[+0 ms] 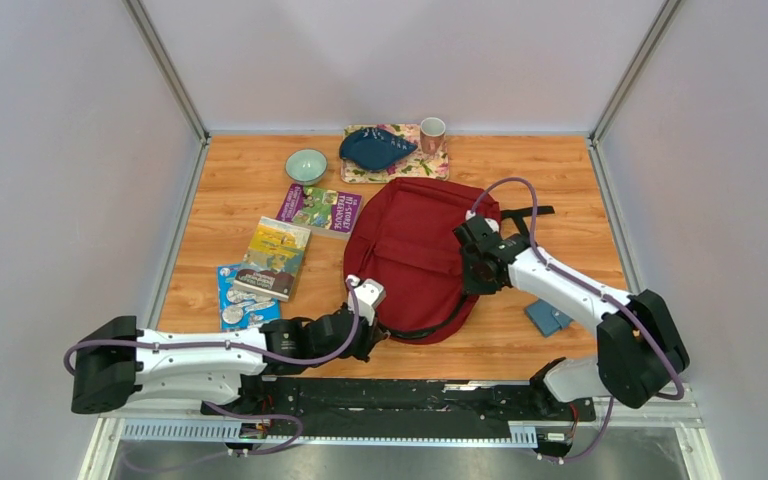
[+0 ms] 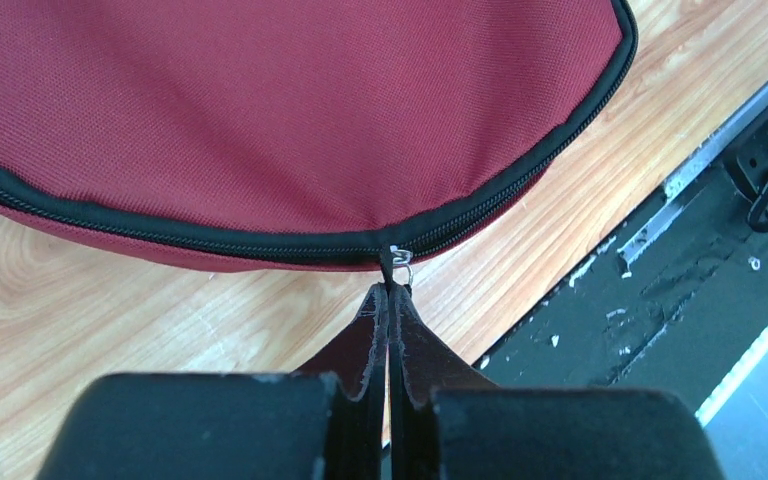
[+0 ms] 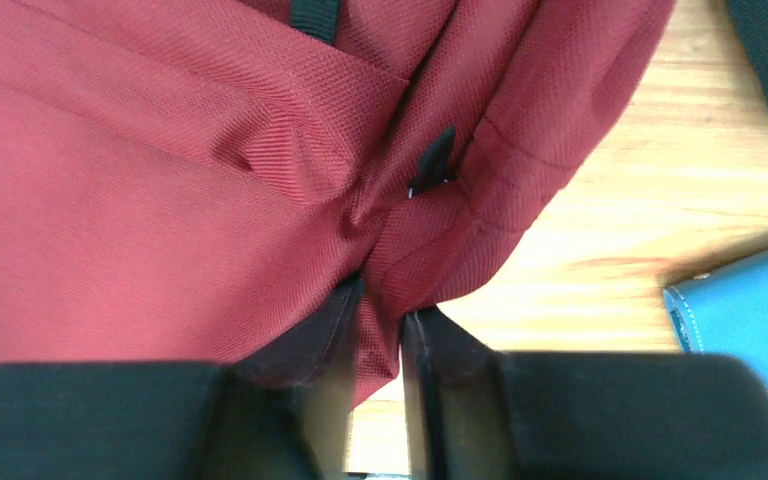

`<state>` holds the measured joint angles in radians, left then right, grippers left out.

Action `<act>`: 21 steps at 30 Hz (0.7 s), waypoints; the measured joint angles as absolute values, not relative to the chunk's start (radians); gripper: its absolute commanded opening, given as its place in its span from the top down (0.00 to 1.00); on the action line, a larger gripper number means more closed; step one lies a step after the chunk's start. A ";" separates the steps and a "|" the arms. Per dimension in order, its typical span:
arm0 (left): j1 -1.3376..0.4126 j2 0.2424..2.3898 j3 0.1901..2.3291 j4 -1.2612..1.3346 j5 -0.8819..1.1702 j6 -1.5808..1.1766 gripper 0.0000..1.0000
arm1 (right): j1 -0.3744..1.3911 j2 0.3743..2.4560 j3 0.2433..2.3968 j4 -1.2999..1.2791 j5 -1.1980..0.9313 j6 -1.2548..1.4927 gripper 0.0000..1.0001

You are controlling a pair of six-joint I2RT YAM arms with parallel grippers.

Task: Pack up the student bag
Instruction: Unzip the student bag.

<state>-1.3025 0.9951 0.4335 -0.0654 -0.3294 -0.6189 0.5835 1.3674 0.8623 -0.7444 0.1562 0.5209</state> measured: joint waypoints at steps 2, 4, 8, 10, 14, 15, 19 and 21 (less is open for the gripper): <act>-1.303 1.024 0.445 -0.041 -0.342 -0.618 1.00 | 0.579 1.381 0.888 -0.748 0.176 0.527 0.47; -1.303 1.050 0.460 -0.020 -0.355 -0.618 1.00 | 0.573 1.370 0.893 -0.755 0.194 0.540 0.33; -1.303 1.073 0.476 0.014 -0.382 -0.618 1.00 | 0.566 1.262 0.862 -0.784 0.208 0.595 0.28; -1.303 1.076 0.480 0.028 -0.392 -0.617 1.00 | 0.566 1.153 0.825 -0.800 0.196 0.637 0.27; -1.303 1.077 0.484 0.042 -0.402 -0.609 1.00 | 0.565 0.895 0.725 -0.805 0.090 0.762 0.21; -1.303 1.077 0.485 0.043 -0.402 -0.606 1.00 | 0.565 0.852 0.695 -0.794 0.053 0.796 0.21; -1.303 1.082 0.496 0.046 -0.402 -0.599 1.00 | 0.566 0.727 0.537 -0.711 -0.141 0.970 0.21; -1.303 1.084 0.501 0.049 -0.402 -0.599 1.00 | 0.574 0.706 0.463 -0.667 -0.205 1.050 0.20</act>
